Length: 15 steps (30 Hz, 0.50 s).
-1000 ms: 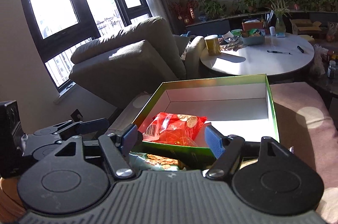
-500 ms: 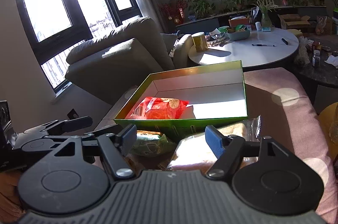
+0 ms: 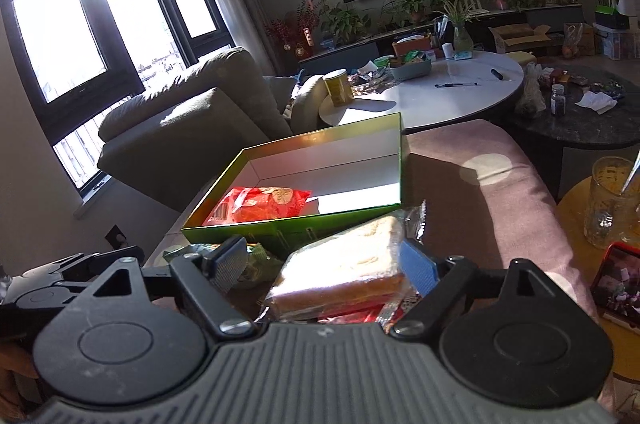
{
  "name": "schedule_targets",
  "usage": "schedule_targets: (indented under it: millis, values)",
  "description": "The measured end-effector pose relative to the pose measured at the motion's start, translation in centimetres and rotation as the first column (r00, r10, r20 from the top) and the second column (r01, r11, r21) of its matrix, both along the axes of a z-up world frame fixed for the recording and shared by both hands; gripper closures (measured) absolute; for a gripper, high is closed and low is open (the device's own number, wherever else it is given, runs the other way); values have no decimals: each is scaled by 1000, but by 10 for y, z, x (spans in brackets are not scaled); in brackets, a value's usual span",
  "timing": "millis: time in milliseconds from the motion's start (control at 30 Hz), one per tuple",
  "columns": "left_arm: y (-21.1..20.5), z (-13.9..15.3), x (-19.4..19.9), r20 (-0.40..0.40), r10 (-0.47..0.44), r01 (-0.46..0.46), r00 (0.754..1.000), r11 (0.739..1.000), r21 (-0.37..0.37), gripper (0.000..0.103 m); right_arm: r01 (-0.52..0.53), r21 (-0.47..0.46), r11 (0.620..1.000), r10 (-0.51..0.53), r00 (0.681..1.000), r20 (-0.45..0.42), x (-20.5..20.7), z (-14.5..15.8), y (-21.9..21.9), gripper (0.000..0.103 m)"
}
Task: Organize snacks
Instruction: 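Reach the right gripper to the bagged bread loaf and grasp it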
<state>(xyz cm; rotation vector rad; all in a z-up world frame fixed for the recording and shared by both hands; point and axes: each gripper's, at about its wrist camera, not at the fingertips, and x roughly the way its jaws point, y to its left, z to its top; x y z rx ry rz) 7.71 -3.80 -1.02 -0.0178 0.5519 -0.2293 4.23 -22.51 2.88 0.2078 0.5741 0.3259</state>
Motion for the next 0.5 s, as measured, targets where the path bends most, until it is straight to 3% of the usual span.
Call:
schedule_targets:
  millis: [300, 500]
  values:
    - [-24, -20, 12, -70, -77, 77, 995, 997, -14, 9, 28, -99, 995, -32, 999, -37, 24, -17, -1, 39]
    - [-34, -28, 21, -83, -115, 111, 990, 993, -45, 10, 14, -98, 995, -20, 998, -57, 35, -23, -4, 39]
